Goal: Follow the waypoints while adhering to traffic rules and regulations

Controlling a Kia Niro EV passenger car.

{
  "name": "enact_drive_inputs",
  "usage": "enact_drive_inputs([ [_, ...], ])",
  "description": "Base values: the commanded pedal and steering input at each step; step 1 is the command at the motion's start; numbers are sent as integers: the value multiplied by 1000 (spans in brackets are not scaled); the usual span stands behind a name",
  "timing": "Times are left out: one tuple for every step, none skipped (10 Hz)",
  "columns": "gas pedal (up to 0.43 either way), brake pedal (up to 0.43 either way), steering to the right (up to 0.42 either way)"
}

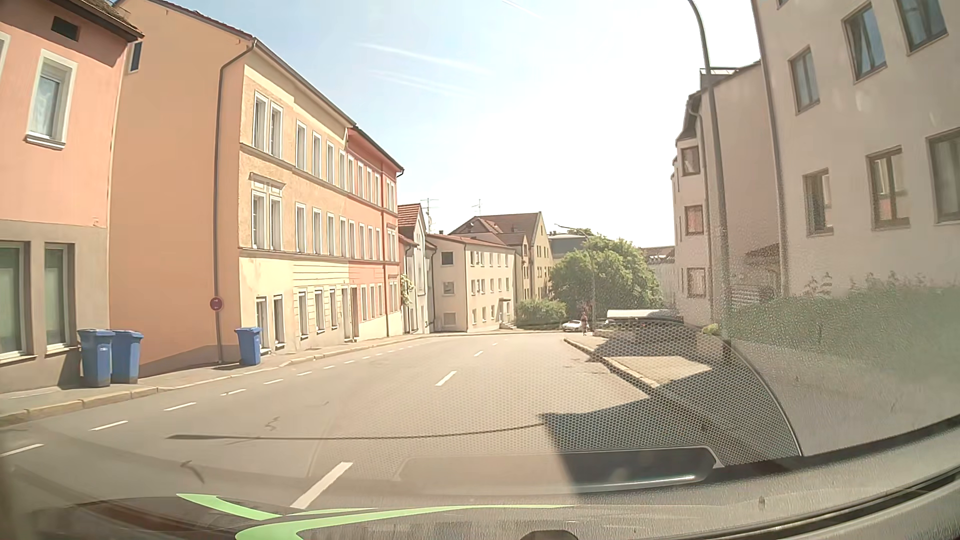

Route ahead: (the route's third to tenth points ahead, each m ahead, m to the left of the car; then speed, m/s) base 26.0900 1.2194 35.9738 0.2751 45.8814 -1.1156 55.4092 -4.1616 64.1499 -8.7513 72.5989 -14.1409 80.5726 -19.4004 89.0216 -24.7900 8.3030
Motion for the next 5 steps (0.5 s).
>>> enact_drive_inputs([
  [0, 0, 11],
  [0, 0, 12],
  [0, 0, 11],
  [0, 0, 11],
  [0, 0, 11],
])
